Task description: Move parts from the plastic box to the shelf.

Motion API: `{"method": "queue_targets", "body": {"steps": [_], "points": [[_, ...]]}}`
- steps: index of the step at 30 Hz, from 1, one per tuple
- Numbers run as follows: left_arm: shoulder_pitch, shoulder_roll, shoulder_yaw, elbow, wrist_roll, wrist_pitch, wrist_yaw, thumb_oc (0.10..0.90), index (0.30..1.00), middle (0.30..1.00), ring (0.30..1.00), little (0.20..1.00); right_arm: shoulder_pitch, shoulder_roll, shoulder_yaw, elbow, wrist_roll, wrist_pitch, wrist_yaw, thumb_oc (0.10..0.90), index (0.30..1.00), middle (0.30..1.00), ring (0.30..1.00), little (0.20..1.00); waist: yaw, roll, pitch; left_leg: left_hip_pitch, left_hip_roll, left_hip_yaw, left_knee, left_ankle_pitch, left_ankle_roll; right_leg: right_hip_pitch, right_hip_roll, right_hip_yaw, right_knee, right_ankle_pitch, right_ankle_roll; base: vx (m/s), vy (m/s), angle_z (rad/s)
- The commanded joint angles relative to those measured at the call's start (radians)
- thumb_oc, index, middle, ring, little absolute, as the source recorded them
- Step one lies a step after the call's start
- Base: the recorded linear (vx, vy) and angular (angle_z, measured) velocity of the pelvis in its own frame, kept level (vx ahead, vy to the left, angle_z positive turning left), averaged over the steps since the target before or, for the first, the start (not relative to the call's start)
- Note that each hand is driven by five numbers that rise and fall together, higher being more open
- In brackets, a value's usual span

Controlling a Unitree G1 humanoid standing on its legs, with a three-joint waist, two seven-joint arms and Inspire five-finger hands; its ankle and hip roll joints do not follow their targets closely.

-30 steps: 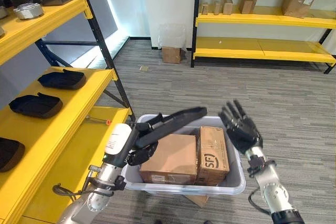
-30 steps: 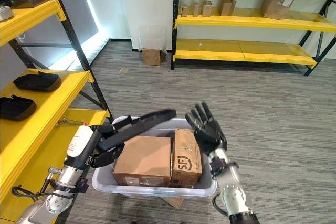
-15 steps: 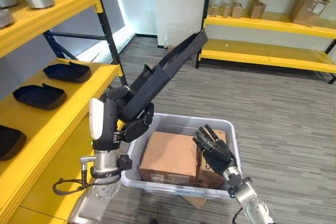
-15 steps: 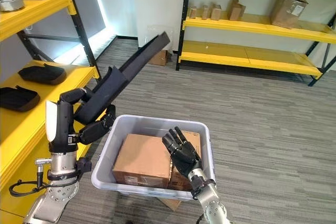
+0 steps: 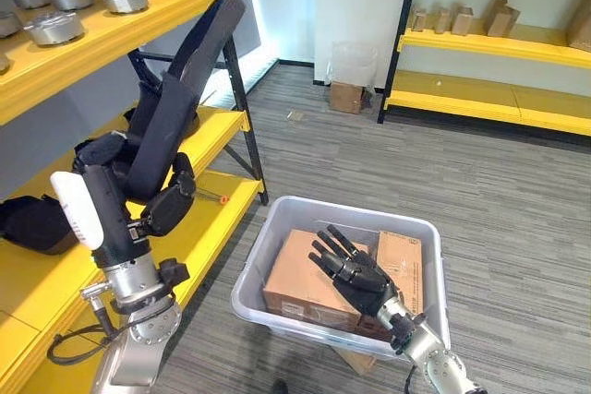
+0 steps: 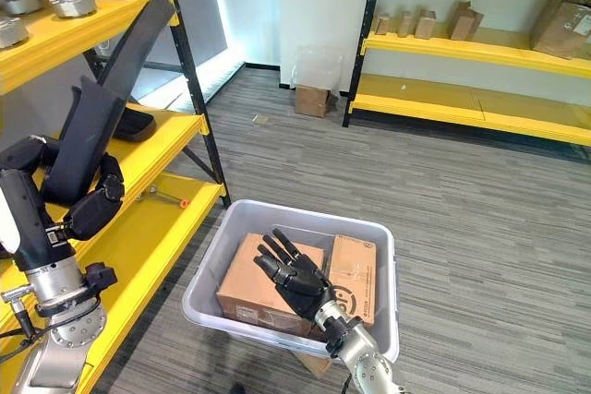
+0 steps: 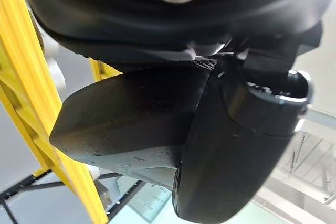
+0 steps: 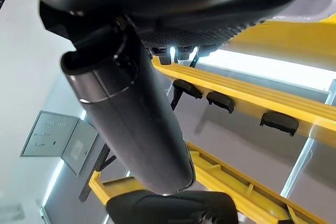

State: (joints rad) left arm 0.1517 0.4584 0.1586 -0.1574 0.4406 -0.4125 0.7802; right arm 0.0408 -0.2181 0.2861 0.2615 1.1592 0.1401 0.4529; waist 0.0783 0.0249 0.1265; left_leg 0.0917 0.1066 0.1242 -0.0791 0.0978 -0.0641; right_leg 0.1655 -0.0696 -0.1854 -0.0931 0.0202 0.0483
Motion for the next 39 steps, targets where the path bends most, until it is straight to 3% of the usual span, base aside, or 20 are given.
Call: {"method": "queue_targets", "body": {"steps": [1,4,8,11,14,18,20,24,29,34,36,39], "points": [[-0.088,0.082,0.091,-0.061,0.019,-0.045,0.065,0.400,0.300,0.300,0.300,0.300,-0.075,0.050,-0.041,-0.052,0.022,-0.031,0.080,0.900,1.000,1.000,1.000,1.000,0.014,-0.013,-0.023,-0.033,0.071,-0.155,-0.005,0.004,-0.052,-0.018,-0.031,-0.081,0.054,-0.040,-0.002,-0.03,-0.089,0.10],[-0.069,0.078,0.104,-0.065,-0.005,-0.053,0.050,0.400,0.300,0.300,0.300,0.300,-0.080,0.044,-0.046,-0.052,-0.003,-0.059,0.054,0.900,1.000,1.000,1.000,1.000,0.025,-0.006,-0.009,-0.057,0.083,-0.175,-0.008,0.029,-0.062,-0.018,-0.025,-0.083,0.060,-0.048,-0.009,-0.03,-0.084,0.19],[-0.037,0.076,0.129,-0.066,-0.017,-0.071,0.036,0.400,0.300,0.300,0.300,0.300,-0.076,0.041,-0.055,-0.056,-0.014,-0.074,0.045,0.900,1.000,1.000,1.000,1.000,0.031,0.008,0.015,-0.095,0.122,-0.173,-0.008,0.113,-0.080,-0.014,-0.026,-0.097,0.076,-0.062,-0.017,-0.01,-0.018,0.22],[-0.071,0.069,0.108,-0.032,-0.052,-0.116,-0.019,0.400,0.300,0.300,0.300,0.300,-0.003,0.027,-0.094,-0.077,-0.018,-0.090,0.044,0.900,1.000,1.000,1.000,1.000,-0.027,0.005,0.032,-0.079,0.166,0.052,0.026,0.158,-0.093,0.006,-0.041,-0.205,0.089,-0.064,-0.014,-0.06,0.048,0.52],[-0.083,0.067,0.092,-0.024,-0.081,-0.133,-0.051,0.400,0.300,0.300,0.300,0.300,0.020,0.014,-0.133,-0.055,-0.038,-0.075,0.016,0.900,1.000,1.000,1.000,1.000,-0.051,-0.011,0.037,-0.075,0.167,0.098,0.107,0.130,-0.089,-0.002,-0.055,-0.227,0.102,-0.059,-0.019,-0.06,0.092,0.94],[-0.107,0.061,0.067,0.003,-0.080,-0.164,-0.055,0.400,0.300,0.300,0.300,0.300,0.033,-0.006,-0.182,-0.035,-0.059,-0.071,0.050,0.900,1.000,1.000,1.000,1.000,-0.089,-0.049,0.033,-0.050,0.213,0.187,0.293,0.126,-0.121,0.004,-0.071,-0.258,0.091,-0.047,-0.025,-0.03,0.128,0.57],[-0.118,0.052,0.052,0.017,-0.128,-0.175,-0.079,0.400,0.300,0.300,0.300,0.300,0.036,-0.012,-0.188,-0.051,-0.063,-0.054,0.047,0.900,1.000,1.000,1.000,1.000,-0.100,-0.055,0.023,-0.028,0.214,0.170,0.322,0.105,-0.118,-0.016,-0.077,-0.255,0.100,-0.036,-0.023,-0.04,0.277,0.47],[-0.093,0.047,0.077,0.020,-0.061,-0.133,-0.010,0.400,0.300,0.300,0.300,0.300,0.022,-0.004,-0.205,-0.026,-0.106,0.025,0.044,0.900,1.000,1.000,1.000,1.000,-0.087,-0.024,0.011,0.038,0.146,0.068,0.209,0.066,-0.082,-0.038,-0.078,-0.195,0.107,-0.012,-0.006,0.00,0.317,0.09],[-0.056,0.067,0.130,-0.006,-0.014,-0.078,0.042,0.400,0.300,0.300,0.300,0.300,0.012,0.022,-0.171,-0.038,-0.112,0.069,0.040,0.900,1.000,1.000,1.000,1.000,-0.056,-0.022,-0.006,0.053,0.107,0.022,0.144,0.015,-0.065,-0.031,-0.099,-0.169,0.095,0.004,0.026,0.00,0.221,-0.04],[-0.063,0.085,0.147,-0.024,0.022,-0.030,0.071,0.400,0.300,0.300,0.300,0.300,-0.010,0.052,-0.124,-0.065,-0.135,0.074,-0.004,0.900,1.000,1.000,1.000,1.000,-0.017,-0.036,-0.015,0.059,0.083,0.043,0.077,-0.054,-0.042,-0.006,-0.139,-0.218,0.088,0.024,0.066,-0.03,0.189,0.25],[-0.093,0.105,0.148,-0.037,0.019,-0.010,0.046,0.400,0.300,0.300,0.300,0.300,-0.027,0.058,-0.075,-0.103,-0.115,0.052,-0.058,0.900,1.000,1.000,1.000,1.000,0.019,-0.045,-0.025,0.075,0.068,0.041,0.009,-0.048,-0.033,0.013,-0.161,-0.272,0.084,0.035,0.102,-0.05,0.343,0.74],[-0.103,0.111,0.150,-0.050,0.004,0.008,0.033,0.400,0.300,0.300,0.300,0.300,-0.028,0.059,-0.060,-0.113,-0.119,0.061,-0.070,0.900,1.000,1.000,1.000,1.000,0.036,-0.049,-0.033,0.064,0.056,0.034,0.002,-0.050,-0.026,0.014,-0.172,-0.287,0.079,0.042,0.117,-0.06,0.222,0.54]]}}
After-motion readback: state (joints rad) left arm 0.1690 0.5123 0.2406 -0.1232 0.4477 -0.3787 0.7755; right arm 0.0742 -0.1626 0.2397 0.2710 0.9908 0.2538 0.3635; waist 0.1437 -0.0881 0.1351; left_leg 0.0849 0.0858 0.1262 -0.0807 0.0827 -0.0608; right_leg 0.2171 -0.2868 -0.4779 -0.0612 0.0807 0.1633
